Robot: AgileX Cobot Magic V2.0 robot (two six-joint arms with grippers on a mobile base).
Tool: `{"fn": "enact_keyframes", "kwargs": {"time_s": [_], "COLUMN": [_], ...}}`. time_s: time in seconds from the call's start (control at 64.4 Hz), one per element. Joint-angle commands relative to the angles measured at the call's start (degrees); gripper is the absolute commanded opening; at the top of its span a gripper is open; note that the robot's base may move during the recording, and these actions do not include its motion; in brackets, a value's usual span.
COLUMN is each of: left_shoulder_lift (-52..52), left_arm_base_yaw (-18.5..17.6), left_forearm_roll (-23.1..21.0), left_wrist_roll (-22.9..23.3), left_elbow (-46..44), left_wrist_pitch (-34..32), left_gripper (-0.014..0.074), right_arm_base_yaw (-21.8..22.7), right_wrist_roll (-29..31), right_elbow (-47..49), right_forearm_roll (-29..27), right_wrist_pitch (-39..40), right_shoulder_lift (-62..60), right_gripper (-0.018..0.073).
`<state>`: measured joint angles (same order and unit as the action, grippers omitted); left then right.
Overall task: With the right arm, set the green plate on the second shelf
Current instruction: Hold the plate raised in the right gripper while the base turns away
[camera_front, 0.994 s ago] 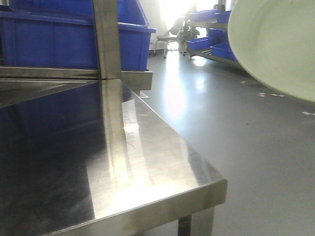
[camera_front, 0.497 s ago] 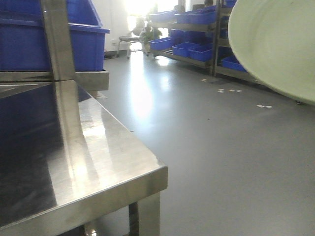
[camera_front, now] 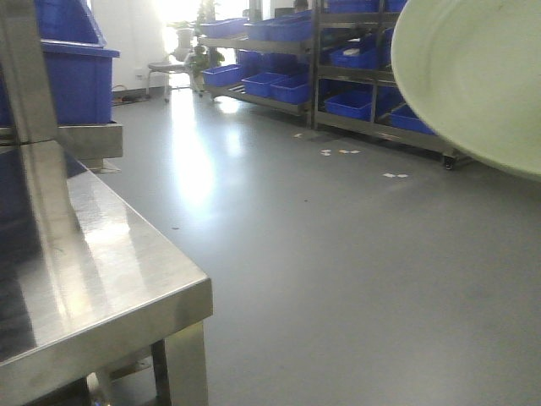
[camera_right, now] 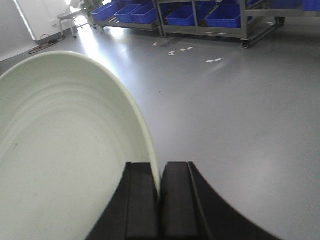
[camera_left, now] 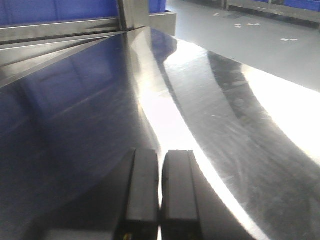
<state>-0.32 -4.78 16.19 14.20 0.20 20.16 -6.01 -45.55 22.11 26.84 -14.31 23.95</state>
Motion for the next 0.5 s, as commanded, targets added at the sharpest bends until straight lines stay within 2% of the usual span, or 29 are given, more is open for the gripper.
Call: {"fn": "enact_keyframes", "kwargs": {"time_s": [0.0, 0.481], "left_shoulder_lift": [-1.3, -1.3], "left_arm_base_yaw": [-0.45, -0.45], "left_forearm_roll": [0.09, 0.09], "left_wrist_roll": [0.13, 0.13], "left_elbow": [2.37, 2.37], "left_wrist_pitch": [-3.31, -3.31], "left_gripper": [0.0125, 0.0125], "right_arm_base_yaw": [0.28, 0.28], "right_wrist_roll": [-0.22, -0.22], "right_elbow": [2.06, 2.06], "right_forearm_roll": [1.23, 1.23], "right_wrist_pitch": [6.04, 6.04], "right_shoulder_lift": [0.08, 0.08], "right_gripper": [0.0056, 0.0056]}}
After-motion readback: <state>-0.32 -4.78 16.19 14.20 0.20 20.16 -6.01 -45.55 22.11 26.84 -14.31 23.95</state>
